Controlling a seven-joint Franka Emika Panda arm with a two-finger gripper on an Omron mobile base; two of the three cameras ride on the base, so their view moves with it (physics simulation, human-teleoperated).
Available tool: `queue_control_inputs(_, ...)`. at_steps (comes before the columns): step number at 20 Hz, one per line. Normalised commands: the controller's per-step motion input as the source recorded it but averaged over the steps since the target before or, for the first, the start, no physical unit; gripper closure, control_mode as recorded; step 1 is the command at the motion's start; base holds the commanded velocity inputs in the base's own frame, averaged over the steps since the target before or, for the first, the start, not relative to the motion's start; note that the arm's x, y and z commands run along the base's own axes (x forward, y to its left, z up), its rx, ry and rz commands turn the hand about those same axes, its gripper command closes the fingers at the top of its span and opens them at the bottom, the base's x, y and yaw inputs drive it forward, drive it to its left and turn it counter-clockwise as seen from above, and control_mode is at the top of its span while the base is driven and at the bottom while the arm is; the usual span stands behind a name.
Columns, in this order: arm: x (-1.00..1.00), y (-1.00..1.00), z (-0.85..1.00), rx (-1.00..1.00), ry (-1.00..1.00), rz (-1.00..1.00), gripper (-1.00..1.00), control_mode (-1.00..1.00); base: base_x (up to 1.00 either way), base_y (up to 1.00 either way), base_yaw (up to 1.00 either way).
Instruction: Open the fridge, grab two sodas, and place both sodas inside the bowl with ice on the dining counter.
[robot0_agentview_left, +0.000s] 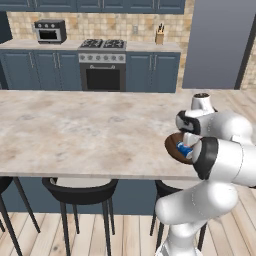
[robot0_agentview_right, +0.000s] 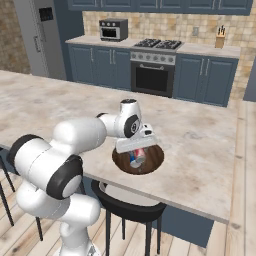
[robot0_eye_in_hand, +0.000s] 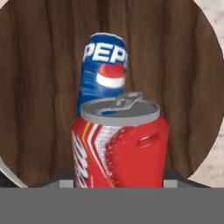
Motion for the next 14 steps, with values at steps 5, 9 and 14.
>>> queue_control_inputs(5,0.17,-0.05,-0.26,0.01,0.0,0.06,1.0,-1.0,0.0,0.0,0.0)
queue_control_inputs(9,0.19,-0.03,-0.25,0.01,0.0,0.07,1.0,-1.0,0.0,0.0,0.0)
queue_control_inputs(14,0.16,-0.03,-0.23,0.01,0.0,0.06,1.0,-1.0,0.0,0.0,0.0)
